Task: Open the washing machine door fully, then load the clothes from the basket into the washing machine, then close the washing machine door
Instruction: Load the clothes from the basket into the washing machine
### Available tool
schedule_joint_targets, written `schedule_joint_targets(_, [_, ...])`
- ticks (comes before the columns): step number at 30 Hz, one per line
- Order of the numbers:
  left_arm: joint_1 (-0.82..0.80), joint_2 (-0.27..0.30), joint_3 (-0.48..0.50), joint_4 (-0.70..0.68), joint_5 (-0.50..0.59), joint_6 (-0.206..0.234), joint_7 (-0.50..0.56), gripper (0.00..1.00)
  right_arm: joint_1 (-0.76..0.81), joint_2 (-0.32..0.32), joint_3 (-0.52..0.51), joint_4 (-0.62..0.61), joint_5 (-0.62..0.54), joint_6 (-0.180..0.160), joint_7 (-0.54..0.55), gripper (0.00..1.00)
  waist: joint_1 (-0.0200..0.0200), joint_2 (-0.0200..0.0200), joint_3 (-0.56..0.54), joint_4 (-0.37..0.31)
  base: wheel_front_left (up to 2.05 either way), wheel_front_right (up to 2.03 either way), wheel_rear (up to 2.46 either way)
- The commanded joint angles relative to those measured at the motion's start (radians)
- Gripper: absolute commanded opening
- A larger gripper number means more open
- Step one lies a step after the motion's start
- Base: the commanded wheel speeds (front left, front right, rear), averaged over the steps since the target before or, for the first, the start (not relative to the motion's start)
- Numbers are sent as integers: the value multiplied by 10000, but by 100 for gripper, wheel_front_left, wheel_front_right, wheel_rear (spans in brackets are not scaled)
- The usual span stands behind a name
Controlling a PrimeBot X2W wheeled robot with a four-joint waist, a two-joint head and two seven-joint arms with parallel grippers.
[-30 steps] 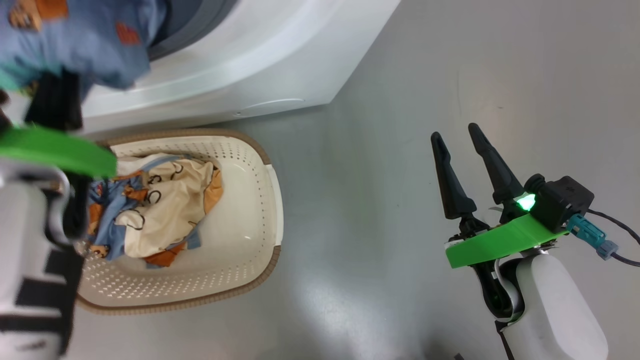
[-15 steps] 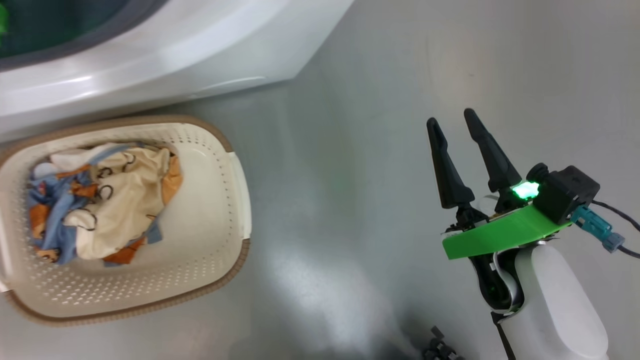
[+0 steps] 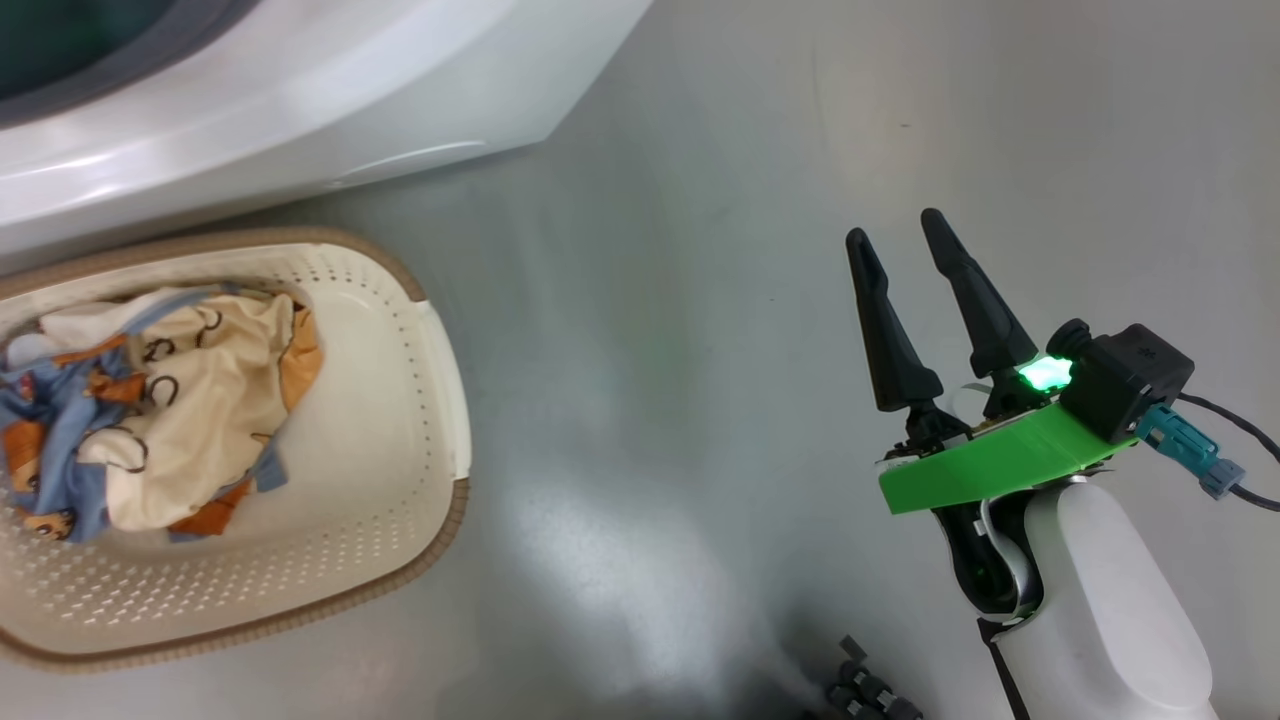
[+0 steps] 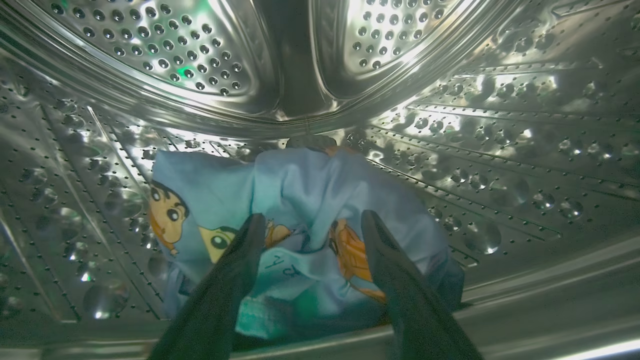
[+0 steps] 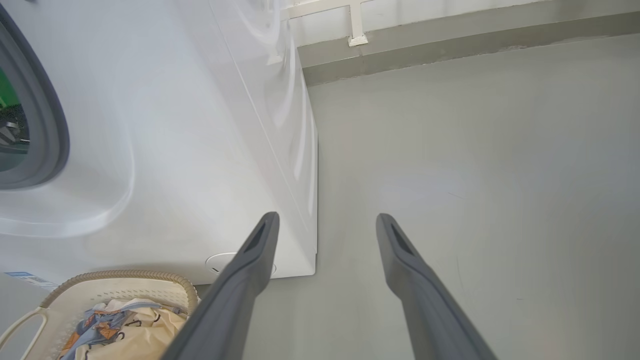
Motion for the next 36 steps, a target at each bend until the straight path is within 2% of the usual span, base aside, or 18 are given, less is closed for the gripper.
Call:
schedule_joint_targets(1, [-170,275,39,-96,-48,-41,-150,100,180,30,145,-187,-60,16,-48,100,0,0,-84,171,0,0,0])
schedule_joint_targets(13, [1298,-83,-253,-52,-728,-267,-2067,100,233,30,-82,20,-377,16,-48,100,0,0,-1119,840,0,0,0])
schedule_joint_targets(20, [2447,-135,-273,-511,-1165,-276,-2500,100,393,30,-120,179,-464,16,-48,100,0,0,-1914,1146,0,0,0])
schedule_joint_targets(27, [3984,-439,-57,-1311,-1542,-251,-2706,100,763,30,-286,470,-621,16,-48,100,0,0,-2891,1685,0,0,0])
schedule_joint_targets(36, [6231,-479,384,-3196,-1421,-28,-2747,100,1033,30,-300,713,-720,16,-48,100,0,0,-4096,2061,0,0,0])
